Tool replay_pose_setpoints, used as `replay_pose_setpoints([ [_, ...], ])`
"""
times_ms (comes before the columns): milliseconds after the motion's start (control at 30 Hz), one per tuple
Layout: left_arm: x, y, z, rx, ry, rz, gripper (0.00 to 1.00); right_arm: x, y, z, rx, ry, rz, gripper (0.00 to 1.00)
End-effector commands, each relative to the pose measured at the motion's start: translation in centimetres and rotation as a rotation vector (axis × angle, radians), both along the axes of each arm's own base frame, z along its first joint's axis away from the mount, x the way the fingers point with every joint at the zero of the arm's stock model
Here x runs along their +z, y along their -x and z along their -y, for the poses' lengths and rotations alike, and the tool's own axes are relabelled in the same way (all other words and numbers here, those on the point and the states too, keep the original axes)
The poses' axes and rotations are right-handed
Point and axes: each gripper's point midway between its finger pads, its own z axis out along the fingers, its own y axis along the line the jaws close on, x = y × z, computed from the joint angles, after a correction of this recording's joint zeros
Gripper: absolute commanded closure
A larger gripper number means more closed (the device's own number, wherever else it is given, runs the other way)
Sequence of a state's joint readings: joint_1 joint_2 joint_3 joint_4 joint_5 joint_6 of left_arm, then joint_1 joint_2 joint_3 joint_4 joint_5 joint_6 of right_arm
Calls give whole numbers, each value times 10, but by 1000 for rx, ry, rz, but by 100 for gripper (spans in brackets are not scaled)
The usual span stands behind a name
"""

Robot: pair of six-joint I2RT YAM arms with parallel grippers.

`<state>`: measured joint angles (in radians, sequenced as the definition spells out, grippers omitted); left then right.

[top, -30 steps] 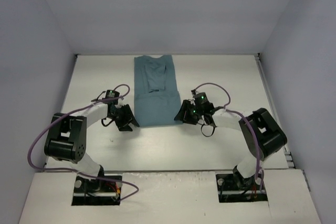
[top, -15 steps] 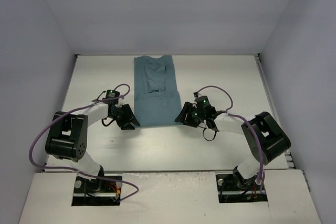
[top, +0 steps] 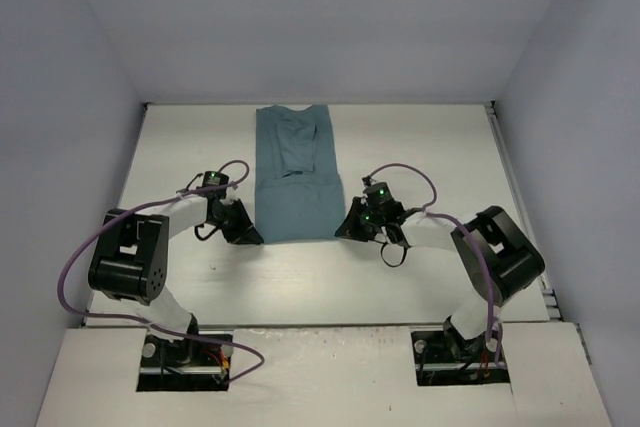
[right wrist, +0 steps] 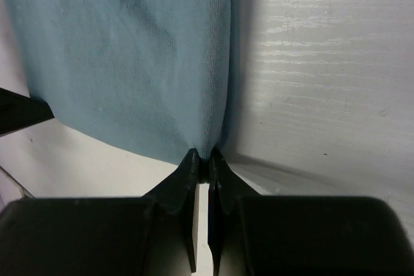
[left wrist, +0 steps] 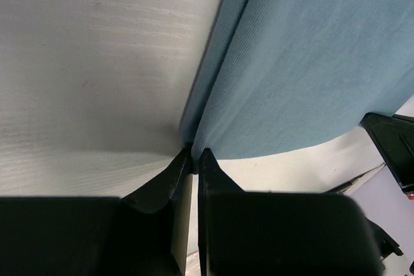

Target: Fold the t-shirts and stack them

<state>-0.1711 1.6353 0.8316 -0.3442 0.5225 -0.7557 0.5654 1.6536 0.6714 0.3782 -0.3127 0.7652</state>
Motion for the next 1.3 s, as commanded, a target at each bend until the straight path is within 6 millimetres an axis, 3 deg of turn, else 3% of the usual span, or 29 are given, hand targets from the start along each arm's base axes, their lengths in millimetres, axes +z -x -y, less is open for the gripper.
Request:
replay_pose_setpoints([
  [0,-7,4,-12,-22,-71,32,100,-27,30,29,4,157,-90,100],
  [100,10,12,-9,-43,-63,67,100,-12,33,35,23,193,-57,100],
  [233,35,41,0,-95,-60,89,100,9,47,42,55,236,-14,100],
  [367,57,75,6,-123,-66,145,100,29,81,42,102,227,-1,100],
  [633,62,153,13,-55,15,154,100,43,152,39,154,170,-7,100],
  [800,74,173,17,-31,51,196,100,56,183,29,195,133,-5,100],
  [1000,111,160,9,-47,-22,314,100,106,163,25,207,192,138,100],
  [1133,155,133,7,-46,-94,419,100,148,135,17,212,246,231,100],
  [1267,198,103,2,-21,-186,504,100,172,99,13,213,298,264,100],
])
